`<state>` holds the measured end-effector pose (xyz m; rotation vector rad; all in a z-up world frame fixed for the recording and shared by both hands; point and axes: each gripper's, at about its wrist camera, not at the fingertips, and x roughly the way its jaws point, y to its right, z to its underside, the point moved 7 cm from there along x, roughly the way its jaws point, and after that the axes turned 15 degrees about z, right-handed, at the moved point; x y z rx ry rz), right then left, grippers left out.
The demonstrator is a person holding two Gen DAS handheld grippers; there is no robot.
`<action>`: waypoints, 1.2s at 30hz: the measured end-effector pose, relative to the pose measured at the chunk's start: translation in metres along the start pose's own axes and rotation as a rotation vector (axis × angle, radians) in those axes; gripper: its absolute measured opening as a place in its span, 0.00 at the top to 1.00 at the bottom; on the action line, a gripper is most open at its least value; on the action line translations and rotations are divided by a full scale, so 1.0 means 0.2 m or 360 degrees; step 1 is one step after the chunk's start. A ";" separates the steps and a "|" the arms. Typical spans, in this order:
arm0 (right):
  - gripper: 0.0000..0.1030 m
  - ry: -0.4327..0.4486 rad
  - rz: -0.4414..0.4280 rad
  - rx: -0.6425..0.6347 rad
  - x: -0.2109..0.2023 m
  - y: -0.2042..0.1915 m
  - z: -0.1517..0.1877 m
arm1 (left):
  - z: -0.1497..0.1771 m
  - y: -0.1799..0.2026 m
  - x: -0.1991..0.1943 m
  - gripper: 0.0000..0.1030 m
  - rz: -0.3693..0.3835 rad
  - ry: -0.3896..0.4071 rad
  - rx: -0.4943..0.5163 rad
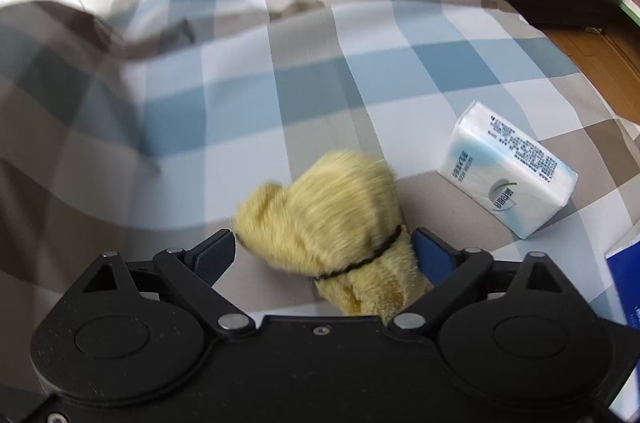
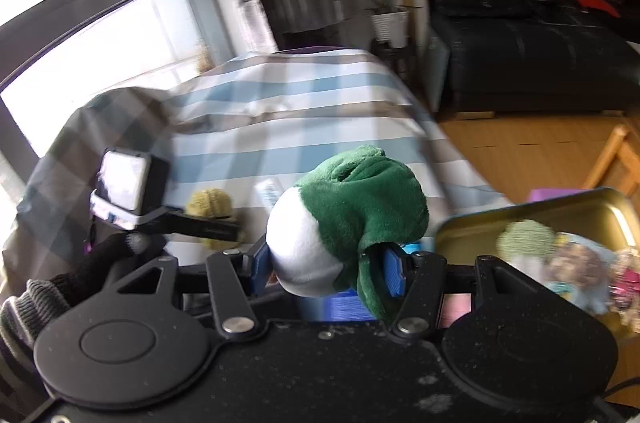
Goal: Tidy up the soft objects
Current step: 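Grasp the yellow towel bundle with the left tool while the right tool grasps the green-and-white plush, then carry the towel and green plush into the gold tray and release both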
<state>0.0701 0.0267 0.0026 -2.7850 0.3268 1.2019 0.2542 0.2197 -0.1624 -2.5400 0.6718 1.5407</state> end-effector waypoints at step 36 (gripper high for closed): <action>0.47 0.0157 0.0506 0.0803 0.01 1.26 -0.14 | -0.26 0.61 -0.55 0.59 0.0100 0.0145 -0.0083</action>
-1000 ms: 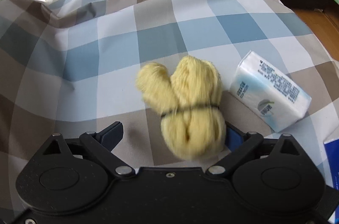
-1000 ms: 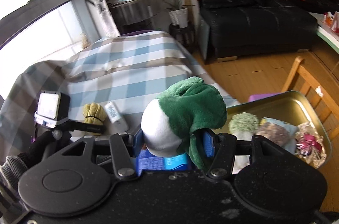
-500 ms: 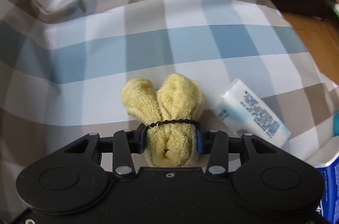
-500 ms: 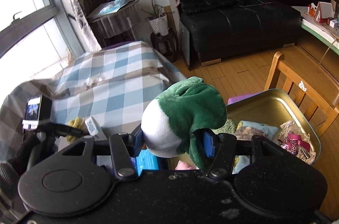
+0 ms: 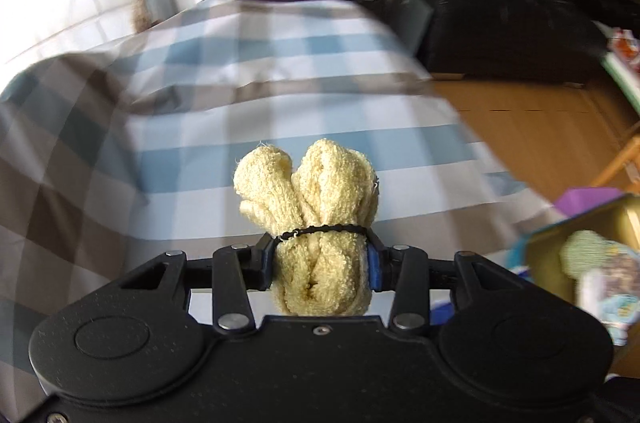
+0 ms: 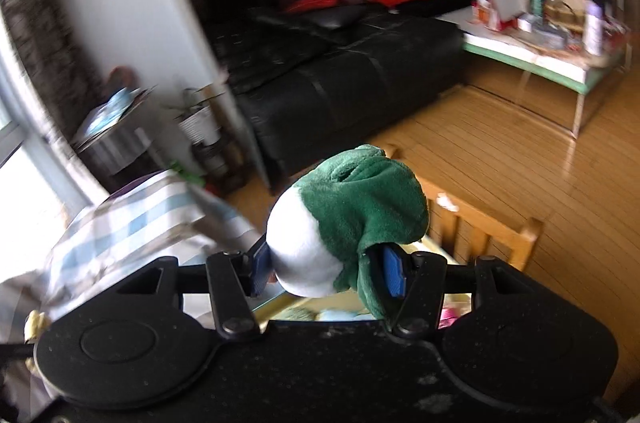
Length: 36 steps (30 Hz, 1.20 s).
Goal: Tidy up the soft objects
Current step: 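Carry the towel and green plush into the gold tray and release both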
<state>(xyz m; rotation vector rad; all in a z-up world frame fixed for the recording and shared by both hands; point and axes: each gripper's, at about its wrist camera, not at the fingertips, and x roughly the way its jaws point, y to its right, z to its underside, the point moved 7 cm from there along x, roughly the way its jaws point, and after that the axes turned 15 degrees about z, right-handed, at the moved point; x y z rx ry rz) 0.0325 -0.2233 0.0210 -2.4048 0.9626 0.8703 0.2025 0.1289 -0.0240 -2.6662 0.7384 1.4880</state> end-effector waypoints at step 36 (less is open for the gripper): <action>0.21 -0.0366 -0.0008 -0.0122 0.20 0.27 0.25 | 0.22 1.04 0.41 0.42 0.0117 -0.0188 0.0220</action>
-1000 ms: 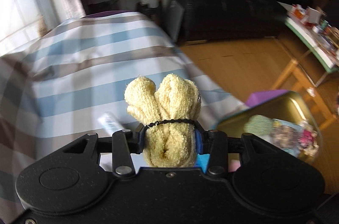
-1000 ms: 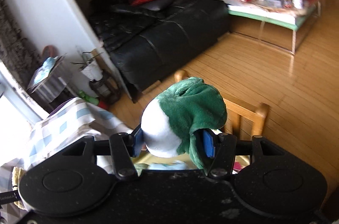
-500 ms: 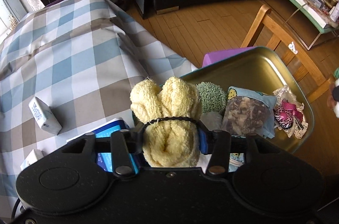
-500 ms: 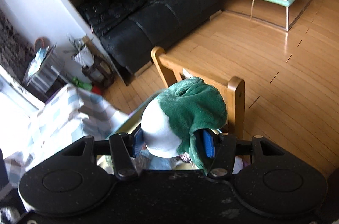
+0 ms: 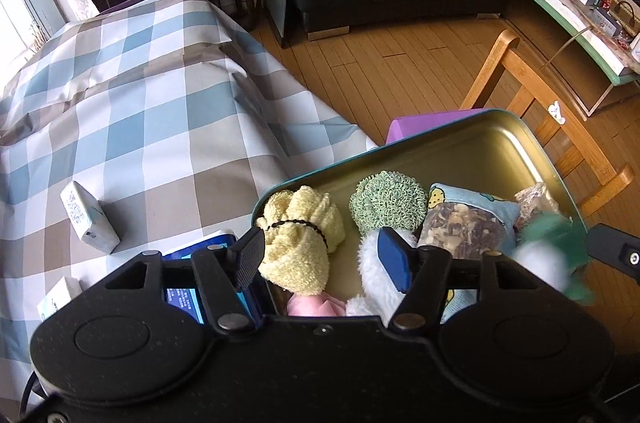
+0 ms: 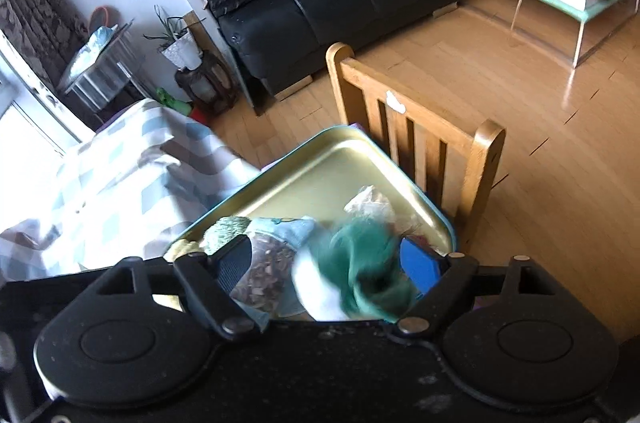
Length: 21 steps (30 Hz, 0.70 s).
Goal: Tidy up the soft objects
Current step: 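Carry the towel and green plush into the gold tray and release both, then move the left tool toward the white tissue packs while the right tool withdraws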
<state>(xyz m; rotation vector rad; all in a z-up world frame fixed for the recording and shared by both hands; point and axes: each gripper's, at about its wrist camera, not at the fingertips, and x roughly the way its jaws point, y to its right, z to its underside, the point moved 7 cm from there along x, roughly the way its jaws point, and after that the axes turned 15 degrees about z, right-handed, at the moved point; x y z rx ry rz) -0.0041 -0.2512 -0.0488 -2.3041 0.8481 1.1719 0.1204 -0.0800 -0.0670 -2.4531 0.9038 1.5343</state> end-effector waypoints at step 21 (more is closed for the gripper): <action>0.21 0.0180 -0.0008 0.0038 -0.07 0.00 -0.03 | 0.04 -0.09 -0.35 0.36 0.0052 0.0257 -0.0060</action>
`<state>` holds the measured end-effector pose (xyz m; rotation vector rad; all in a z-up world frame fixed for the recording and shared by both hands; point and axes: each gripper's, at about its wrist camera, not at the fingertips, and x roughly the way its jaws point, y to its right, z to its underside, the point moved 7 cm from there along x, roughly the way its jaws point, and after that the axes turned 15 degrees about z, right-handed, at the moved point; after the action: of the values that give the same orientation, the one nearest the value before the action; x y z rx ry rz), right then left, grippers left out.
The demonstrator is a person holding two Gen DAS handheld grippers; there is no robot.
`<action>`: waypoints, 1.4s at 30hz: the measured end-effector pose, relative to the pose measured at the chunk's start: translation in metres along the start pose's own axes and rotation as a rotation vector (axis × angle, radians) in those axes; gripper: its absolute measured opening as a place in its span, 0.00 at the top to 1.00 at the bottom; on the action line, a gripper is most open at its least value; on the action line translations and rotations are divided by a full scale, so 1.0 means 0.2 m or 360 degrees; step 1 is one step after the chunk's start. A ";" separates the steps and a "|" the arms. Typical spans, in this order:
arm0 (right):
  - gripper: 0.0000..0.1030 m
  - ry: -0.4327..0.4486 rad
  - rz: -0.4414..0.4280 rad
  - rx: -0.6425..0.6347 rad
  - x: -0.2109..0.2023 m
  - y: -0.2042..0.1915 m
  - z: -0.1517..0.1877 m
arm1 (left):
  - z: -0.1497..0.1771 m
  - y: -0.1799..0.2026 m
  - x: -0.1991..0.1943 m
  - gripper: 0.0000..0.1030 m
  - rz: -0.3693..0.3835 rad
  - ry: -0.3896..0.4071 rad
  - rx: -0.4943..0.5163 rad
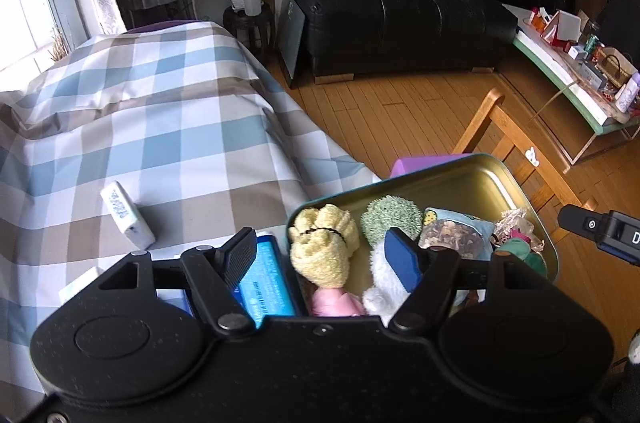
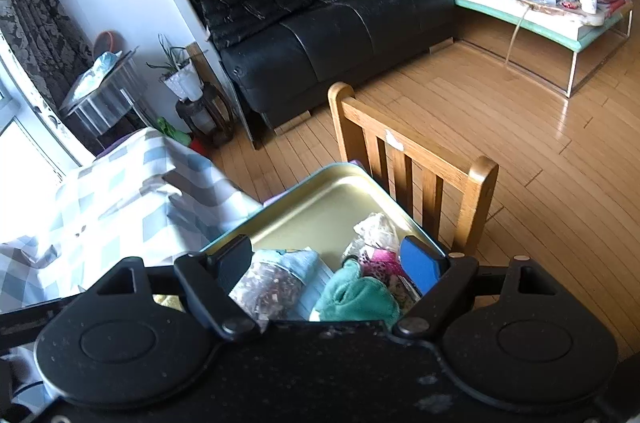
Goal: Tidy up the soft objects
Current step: 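Move the left tool toward the white tissue packs while the right tool withdraws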
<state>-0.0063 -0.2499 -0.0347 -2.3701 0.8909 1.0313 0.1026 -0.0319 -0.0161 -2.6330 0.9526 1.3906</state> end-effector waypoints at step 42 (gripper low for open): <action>0.05 0.0391 -0.0182 -0.0658 -0.27 -0.81 0.34 | 0.16 -1.37 -0.25 0.15 -0.0256 -0.0059 -0.0222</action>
<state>0.0434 -0.0735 -0.0209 -2.9054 0.6588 0.9672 0.1997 0.2249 -0.0689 -2.6996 0.6456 1.5120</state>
